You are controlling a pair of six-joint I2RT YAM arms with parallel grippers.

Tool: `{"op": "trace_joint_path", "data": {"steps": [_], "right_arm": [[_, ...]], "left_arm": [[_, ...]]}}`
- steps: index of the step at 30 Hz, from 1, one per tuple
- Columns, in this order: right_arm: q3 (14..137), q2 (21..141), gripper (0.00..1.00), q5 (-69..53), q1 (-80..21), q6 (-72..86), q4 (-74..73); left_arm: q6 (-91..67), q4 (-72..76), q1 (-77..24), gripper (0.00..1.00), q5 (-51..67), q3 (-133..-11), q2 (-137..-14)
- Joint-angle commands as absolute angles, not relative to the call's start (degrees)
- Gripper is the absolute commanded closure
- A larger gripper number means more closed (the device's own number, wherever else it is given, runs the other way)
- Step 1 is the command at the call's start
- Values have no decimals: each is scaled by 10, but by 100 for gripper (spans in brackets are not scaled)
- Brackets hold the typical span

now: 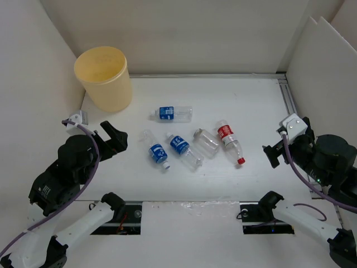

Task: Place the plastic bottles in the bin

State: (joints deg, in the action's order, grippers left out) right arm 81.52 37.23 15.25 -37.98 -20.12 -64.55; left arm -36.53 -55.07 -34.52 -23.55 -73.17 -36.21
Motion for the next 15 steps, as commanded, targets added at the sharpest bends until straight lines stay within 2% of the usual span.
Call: {"op": "trace_joint_path", "data": {"steps": [1, 8, 12, 15], "right_arm": [[812, 371, 0, 160, -384, -195, -634], [753, 384, 0, 99, -384, -178, -556], [702, 460, 0, 129, -384, -142, -527], [677, 480, 0, 135, -339, -142, -492]], "left_arm": [[-370, -528, -346, 0, -234, -729, -365], [-365, -489, -346, 0, -216, -683, -365], [-365, -460, -346, 0, -194, -648, -375], [-365, -440, -346, 0, -182, -634, -375]]}}
